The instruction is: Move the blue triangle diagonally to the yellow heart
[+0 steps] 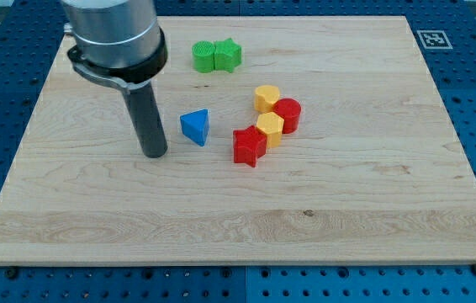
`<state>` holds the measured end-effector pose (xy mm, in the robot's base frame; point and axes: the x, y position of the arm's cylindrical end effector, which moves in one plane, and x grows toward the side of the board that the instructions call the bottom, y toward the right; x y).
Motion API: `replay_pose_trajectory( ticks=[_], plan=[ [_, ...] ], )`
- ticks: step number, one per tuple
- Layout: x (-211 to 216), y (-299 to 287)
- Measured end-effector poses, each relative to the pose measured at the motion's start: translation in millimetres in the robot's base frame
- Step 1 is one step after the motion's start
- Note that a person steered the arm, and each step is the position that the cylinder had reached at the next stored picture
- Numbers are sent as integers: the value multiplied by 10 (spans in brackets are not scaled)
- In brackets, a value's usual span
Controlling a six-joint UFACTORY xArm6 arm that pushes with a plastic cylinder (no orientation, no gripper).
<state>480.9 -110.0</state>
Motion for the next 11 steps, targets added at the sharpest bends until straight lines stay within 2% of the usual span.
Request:
replay_pose_trajectory(
  ticks=[5,6,7,9,11],
  plan=[
    [0,639],
    [0,522],
    [-96,136],
    [-758,-28],
    [-521,147]
  ],
)
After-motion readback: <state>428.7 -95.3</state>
